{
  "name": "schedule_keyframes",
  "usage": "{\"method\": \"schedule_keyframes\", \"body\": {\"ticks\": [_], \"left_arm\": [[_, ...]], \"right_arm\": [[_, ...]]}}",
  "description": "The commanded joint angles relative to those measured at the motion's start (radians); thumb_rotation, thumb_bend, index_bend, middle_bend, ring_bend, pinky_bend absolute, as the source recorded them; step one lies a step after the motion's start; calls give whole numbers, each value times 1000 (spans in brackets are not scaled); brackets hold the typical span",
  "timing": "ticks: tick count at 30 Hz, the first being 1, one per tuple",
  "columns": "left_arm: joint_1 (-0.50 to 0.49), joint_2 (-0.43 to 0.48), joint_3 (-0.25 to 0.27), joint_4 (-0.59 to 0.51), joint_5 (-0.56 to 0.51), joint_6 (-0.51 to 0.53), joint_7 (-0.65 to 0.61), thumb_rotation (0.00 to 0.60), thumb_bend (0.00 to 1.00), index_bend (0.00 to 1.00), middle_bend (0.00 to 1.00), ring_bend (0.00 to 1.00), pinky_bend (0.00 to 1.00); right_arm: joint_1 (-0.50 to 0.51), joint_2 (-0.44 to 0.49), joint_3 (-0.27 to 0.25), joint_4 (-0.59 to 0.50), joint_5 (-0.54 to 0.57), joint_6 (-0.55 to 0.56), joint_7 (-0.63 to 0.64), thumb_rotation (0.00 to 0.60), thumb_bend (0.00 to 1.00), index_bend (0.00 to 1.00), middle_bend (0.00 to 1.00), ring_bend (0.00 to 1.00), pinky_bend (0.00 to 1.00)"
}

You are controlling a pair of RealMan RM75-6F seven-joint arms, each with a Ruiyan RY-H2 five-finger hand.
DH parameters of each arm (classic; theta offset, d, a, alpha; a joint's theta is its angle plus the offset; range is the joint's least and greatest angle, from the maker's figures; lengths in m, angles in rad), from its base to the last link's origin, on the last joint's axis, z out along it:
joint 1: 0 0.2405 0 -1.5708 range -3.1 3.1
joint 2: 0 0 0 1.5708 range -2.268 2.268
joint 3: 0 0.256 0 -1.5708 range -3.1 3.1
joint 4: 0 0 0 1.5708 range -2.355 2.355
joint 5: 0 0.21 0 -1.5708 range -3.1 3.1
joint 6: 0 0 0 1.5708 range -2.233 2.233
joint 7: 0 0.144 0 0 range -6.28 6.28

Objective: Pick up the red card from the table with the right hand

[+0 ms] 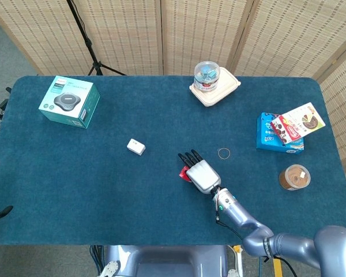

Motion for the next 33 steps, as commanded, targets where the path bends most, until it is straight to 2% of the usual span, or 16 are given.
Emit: {"method": "schedule_keyframes", "body": {"ticks": [1,14,23,33], "left_arm": [[0,0,0,0,1,0,1,600,0,0,0,0,0],[0,0,0,0,0,0,0,600,0,0,0,0,0],[0,0,0,1,1,1,0,600,0,0,0,0,0],[0,0,0,1,0,0,0,600,0,0,0,0,0]], "right_arm": [[0,-1,-1,0,-1,3,1,600,461,638,0,0,0],[0,-5,-2,9,-1,11,-2,600,535,634,0,0,0],[-2,-5,-3,8,0,17,-4,600,673,638,0,0,0],[-7,-16,0,27,-16,45,11,600,710,642,0,0,0]]}}
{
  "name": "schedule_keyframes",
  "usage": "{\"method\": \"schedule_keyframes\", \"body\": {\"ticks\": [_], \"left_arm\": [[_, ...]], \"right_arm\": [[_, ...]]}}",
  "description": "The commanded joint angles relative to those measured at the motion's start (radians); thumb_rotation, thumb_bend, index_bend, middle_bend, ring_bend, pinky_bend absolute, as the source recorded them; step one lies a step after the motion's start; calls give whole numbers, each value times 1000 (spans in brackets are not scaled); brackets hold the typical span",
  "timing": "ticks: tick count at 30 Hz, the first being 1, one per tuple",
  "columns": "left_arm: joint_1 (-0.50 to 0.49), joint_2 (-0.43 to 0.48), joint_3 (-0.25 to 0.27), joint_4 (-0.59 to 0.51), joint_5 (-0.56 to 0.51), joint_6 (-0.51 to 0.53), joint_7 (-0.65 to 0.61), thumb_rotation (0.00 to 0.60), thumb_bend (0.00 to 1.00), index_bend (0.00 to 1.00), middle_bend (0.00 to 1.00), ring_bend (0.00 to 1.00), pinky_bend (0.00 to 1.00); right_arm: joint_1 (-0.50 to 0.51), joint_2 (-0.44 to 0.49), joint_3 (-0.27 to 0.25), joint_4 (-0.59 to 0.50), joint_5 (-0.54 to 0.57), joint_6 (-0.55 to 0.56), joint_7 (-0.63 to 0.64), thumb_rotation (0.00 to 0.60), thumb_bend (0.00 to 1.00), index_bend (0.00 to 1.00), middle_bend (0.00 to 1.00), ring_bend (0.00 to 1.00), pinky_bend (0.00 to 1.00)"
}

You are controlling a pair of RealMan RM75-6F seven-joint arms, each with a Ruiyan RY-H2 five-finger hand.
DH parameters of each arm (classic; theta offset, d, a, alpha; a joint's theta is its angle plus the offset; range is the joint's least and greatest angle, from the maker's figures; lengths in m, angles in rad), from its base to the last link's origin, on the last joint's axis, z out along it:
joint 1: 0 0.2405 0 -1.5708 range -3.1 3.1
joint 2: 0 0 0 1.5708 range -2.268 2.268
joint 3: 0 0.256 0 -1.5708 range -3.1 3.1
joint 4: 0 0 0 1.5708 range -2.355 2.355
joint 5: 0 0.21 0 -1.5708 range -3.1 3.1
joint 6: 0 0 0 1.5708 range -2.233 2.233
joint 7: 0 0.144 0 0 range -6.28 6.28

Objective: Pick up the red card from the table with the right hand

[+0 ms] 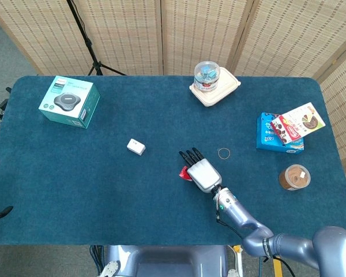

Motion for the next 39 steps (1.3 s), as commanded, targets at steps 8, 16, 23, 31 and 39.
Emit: {"method": "schedule_keyframes", "body": {"ticks": [8,16,23,31,39], "left_arm": [[0,0,0,0,1,1,-1,600,0,0,0,0,0],[1,1,0,1,1,1,-3,600,0,0,0,0,0],[1,1,1,2,3,2,-6,600,0,0,0,0,0],[0,1,0,2,0,0,-7,600,0,0,0,0,0],[0,0,0,1,1,0,-4,600,0,0,0,0,0]], "right_arm": [[-5,-14,6,25,-27,39,20,600,719,648,1,0,0],[-8,-31,13,52,-51,73,42,600,720,653,5,0,0],[-11,-61,24,95,-68,109,58,600,729,657,10,0,0],[-9,-83,42,138,-76,134,80,600,732,661,11,0,0],[-7,-98,70,171,-77,166,92,600,754,666,11,0,0]]}}
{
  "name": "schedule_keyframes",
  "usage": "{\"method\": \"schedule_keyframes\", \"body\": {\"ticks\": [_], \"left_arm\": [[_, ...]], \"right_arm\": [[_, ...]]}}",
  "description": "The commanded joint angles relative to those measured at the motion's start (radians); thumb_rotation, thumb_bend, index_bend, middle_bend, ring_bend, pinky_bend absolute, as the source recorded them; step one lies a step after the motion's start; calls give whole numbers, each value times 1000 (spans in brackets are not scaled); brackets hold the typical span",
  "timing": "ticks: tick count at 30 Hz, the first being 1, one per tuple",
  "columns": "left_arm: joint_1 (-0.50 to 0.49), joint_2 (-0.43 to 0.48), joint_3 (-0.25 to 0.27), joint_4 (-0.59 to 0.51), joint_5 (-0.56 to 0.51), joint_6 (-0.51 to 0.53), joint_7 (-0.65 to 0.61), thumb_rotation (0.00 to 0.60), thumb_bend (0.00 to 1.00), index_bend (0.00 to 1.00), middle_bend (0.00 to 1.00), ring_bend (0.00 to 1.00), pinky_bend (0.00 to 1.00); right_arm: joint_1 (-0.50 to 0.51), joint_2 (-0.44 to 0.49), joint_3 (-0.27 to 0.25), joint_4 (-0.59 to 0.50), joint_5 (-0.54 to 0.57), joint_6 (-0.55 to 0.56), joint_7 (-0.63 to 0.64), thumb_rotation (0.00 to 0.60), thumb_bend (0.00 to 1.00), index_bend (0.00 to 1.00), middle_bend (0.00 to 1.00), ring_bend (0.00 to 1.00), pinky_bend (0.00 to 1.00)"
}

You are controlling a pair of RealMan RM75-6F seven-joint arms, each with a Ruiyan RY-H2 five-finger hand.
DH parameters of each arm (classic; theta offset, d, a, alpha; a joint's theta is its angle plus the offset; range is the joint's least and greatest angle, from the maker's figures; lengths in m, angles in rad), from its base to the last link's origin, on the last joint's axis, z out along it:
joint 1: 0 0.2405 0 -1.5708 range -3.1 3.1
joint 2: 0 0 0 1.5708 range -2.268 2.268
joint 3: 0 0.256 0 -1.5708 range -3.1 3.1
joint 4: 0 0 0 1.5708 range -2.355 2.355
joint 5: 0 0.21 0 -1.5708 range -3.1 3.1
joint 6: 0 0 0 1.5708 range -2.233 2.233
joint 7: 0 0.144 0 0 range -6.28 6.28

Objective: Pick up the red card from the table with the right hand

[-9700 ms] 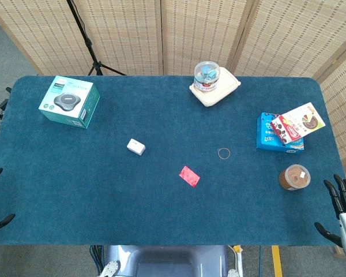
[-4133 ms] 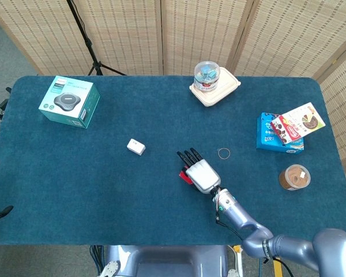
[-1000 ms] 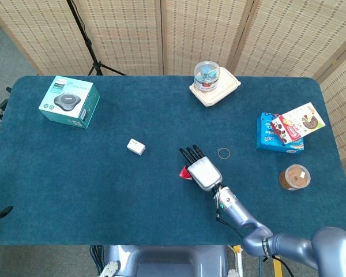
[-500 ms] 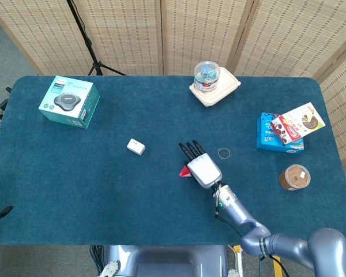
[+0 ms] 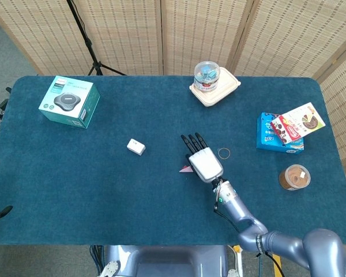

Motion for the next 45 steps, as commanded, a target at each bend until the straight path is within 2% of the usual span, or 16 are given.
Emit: {"method": "schedule_keyframes", "body": {"ticks": [1,14,20,22,27,29,30,33,36,38,40,45], "left_arm": [[0,0,1,0,1,0,1,600,0,0,0,0,0],[-2,0,-1,0,-5,-4,0,600,0,0,0,0,0],[-3,1,-1,1,-5,-6,0,600,0,0,0,0,0],[-3,1,0,0,-3,-6,-1,600,0,0,0,0,0],[2,6,4,1,10,3,-12,600,0,0,0,0,0],[4,8,6,2,17,7,-19,600,0,0,0,0,0],[6,10,8,4,24,12,-25,600,0,0,0,0,0],[12,15,15,10,43,22,-42,600,0,0,0,0,0],[15,16,20,14,58,30,-49,600,0,0,0,0,0],[18,17,25,16,70,37,-53,600,0,0,0,0,0],[23,18,29,19,83,47,-58,600,0,0,0,0,0],[31,19,36,25,102,64,-68,600,0,0,0,0,0]], "right_arm": [[2,-5,12,8,4,7,5,600,755,666,11,0,0],[34,16,97,50,59,1,10,600,756,669,11,0,0],[31,72,130,11,71,24,26,600,756,661,10,0,0],[23,105,133,-23,65,43,28,600,753,635,10,0,0],[-17,202,140,-120,44,103,64,600,731,434,2,0,0],[-33,239,141,-155,43,119,66,600,593,330,0,0,0],[-54,273,148,-188,44,147,73,600,486,285,0,0,0],[-106,362,134,-289,24,196,79,600,254,230,0,0,0],[-146,417,120,-357,16,227,78,600,98,165,0,0,0],[-180,454,107,-405,22,247,77,600,23,86,0,0,0],[-217,502,93,-467,28,263,86,600,0,19,0,0,0],[-295,572,63,-540,9,327,133,600,0,0,0,0,0]]}}
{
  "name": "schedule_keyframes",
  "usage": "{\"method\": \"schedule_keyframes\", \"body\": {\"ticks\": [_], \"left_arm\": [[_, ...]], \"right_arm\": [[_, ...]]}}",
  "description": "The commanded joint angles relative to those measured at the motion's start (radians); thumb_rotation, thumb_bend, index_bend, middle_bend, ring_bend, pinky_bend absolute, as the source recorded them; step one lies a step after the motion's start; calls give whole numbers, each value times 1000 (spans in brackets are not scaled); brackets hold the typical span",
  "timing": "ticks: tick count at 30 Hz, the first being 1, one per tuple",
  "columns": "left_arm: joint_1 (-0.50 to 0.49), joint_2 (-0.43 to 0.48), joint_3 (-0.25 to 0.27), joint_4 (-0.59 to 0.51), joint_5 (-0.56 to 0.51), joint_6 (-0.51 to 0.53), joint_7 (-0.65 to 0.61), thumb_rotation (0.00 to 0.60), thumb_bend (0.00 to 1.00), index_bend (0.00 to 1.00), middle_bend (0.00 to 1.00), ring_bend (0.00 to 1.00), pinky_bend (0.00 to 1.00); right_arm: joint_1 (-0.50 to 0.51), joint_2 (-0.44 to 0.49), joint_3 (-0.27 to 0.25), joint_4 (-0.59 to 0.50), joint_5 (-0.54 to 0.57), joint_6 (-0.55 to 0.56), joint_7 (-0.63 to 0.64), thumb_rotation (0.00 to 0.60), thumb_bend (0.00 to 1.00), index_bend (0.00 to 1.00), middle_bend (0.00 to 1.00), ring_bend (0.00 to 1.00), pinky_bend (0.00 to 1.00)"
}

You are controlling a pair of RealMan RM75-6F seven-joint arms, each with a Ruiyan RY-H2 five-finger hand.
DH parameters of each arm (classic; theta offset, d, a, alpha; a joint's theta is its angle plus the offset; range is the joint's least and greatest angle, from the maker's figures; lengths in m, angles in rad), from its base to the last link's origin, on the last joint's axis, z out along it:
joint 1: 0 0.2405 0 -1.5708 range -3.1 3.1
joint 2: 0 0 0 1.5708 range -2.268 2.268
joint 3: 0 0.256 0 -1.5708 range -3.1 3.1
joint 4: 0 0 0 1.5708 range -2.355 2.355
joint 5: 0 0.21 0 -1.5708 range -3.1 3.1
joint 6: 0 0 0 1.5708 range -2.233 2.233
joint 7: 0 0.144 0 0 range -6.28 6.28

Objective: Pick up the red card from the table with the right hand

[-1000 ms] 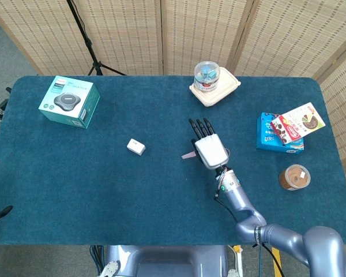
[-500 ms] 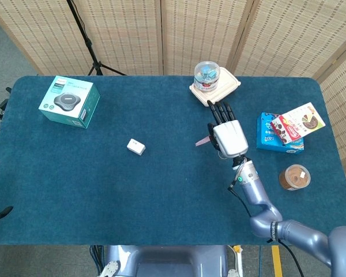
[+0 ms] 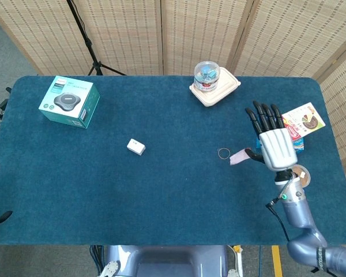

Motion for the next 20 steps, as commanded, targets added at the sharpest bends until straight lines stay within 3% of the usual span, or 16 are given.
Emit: {"method": "schedule_keyframes", "body": {"ticks": [1,11,20], "left_arm": [[5,1,4,4,8,8,-5,600,0,0,0,0,0],[22,4,11,6,18,35,-7,600,0,0,0,0,0],[23,-2,6,-3,7,35,27,600,0,0,0,0,0]], "right_arm": [[-68,49,-37,-47,-24,60,53,600,0,0,0,0,0],[-218,76,-131,9,-112,194,205,600,0,0,0,0,0],[-264,65,-160,42,-97,179,178,600,0,0,0,0,0]]}}
